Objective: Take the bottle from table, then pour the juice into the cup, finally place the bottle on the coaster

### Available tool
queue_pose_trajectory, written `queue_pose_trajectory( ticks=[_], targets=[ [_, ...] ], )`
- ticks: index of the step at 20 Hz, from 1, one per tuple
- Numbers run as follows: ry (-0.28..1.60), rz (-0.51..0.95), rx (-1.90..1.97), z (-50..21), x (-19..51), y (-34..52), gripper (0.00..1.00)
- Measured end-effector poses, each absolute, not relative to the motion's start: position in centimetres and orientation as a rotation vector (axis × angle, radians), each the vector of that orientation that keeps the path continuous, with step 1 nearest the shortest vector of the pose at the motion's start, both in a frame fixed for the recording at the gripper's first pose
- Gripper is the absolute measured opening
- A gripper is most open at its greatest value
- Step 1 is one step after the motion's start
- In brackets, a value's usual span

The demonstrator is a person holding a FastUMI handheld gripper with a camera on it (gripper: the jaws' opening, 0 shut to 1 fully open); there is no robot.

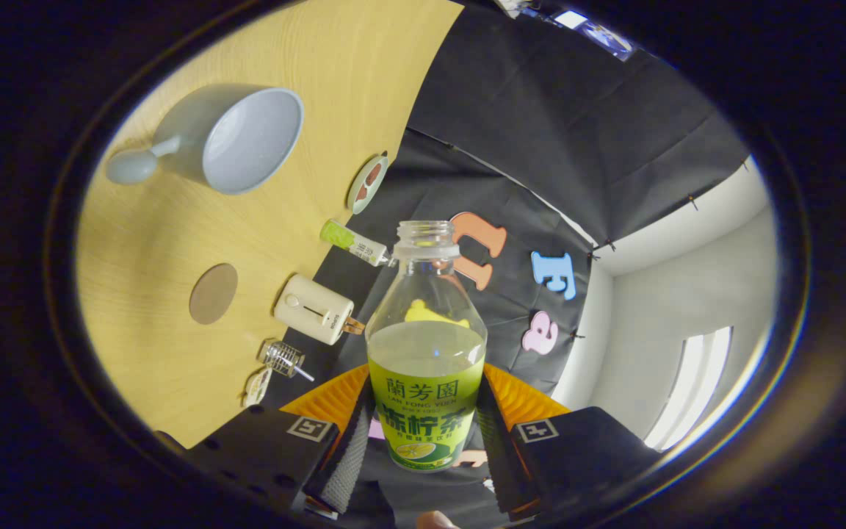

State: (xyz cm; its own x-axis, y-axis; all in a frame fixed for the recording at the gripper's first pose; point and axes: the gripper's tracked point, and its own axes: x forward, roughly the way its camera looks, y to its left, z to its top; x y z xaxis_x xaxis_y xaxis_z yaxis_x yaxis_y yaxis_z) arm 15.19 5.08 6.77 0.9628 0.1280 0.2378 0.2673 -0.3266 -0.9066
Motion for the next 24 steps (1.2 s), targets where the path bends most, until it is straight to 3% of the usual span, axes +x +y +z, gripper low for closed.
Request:
queue_pose_trajectory(
  ticks=[17, 24],
  targets=[
    [0.033, 0.005, -0.929, 6.7, 14.0, 1.3, 0.76],
    [0.006, 0.058, -0.455, 11.0, 14.2, 0.7, 0.76]
  ],
)
